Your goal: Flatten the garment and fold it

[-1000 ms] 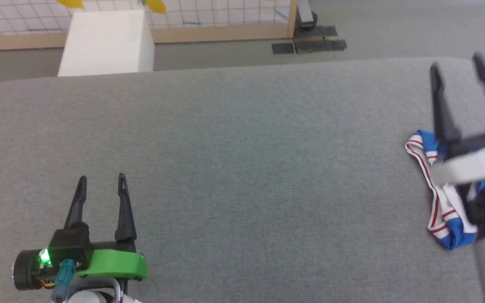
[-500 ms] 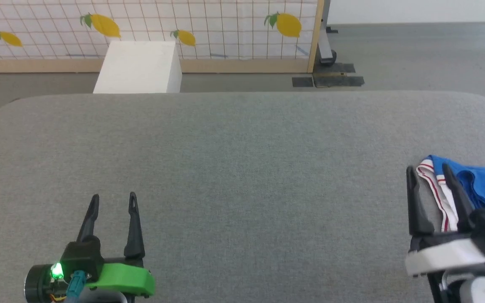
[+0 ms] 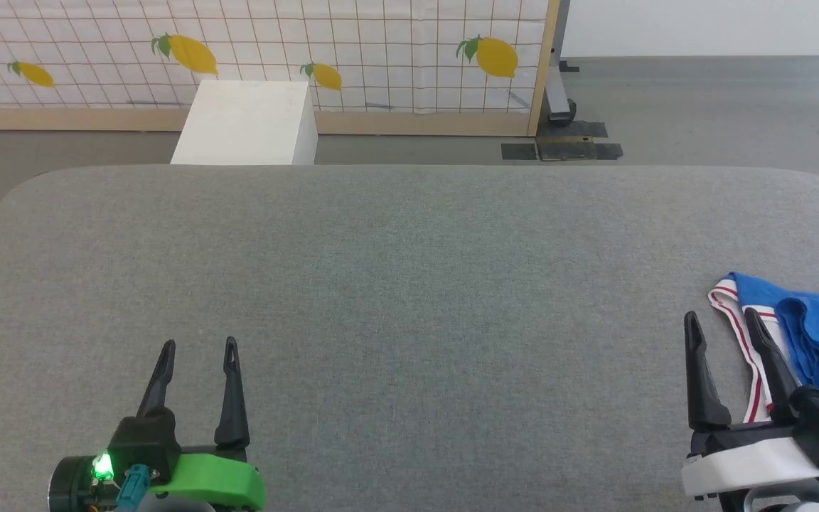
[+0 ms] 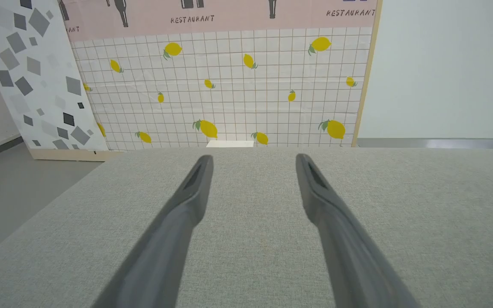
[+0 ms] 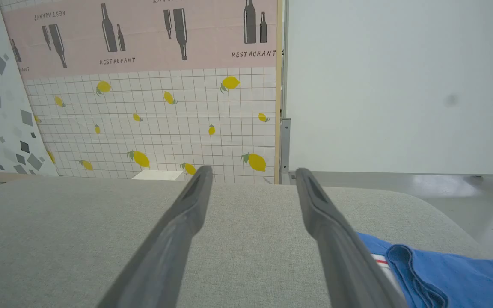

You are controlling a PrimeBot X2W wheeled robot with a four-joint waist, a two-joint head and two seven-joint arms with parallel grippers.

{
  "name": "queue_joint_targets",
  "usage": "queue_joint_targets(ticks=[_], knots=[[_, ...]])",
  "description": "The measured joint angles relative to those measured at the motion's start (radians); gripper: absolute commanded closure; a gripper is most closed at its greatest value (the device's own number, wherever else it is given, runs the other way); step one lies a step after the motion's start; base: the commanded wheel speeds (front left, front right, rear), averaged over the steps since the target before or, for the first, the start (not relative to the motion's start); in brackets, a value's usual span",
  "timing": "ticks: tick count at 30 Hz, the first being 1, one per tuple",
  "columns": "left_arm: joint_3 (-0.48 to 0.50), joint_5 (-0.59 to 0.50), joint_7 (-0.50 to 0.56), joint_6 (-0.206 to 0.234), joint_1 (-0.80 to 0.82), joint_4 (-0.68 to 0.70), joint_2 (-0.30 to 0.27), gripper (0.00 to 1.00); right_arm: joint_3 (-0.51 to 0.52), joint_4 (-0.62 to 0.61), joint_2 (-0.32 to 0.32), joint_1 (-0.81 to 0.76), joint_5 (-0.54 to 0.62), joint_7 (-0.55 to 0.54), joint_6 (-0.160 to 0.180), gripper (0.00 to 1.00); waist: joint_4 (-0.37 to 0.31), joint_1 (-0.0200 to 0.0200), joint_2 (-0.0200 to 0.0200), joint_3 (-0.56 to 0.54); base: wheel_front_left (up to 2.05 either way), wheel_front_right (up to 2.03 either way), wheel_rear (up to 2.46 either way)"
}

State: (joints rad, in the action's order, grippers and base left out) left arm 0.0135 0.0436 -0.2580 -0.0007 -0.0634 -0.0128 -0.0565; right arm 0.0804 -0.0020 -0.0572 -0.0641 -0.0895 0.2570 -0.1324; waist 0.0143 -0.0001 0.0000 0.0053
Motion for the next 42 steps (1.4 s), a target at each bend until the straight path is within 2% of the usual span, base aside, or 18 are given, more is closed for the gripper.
queue_joint_targets(ticks=[7,8,42], knots=[[0.002,0.007,0.000,-0.008,-0.001,0.000,0.000,0.00,-0.002,-0.003,0.003,-0.002,0.004,0.000,0.000,0.00,0.005,0.0000,0.0000,-0.001,0.00,0.00,0.00],[0.002,0.009,0.000,-0.008,-0.002,0.000,0.000,1.00,-0.002,-0.003,0.003,-0.002,0.005,0.000,0.000,1.00,0.005,0.0000,0.0000,-0.001,0.00,0.00,0.00],[0.000,0.001,0.063,-0.007,0.003,0.000,0.000,1.00,-0.019,-0.003,0.003,0.002,0.019,-0.060,0.000,1.00,0.000,0.0000,0.0000,-0.002,0.00,0.00,0.00]])
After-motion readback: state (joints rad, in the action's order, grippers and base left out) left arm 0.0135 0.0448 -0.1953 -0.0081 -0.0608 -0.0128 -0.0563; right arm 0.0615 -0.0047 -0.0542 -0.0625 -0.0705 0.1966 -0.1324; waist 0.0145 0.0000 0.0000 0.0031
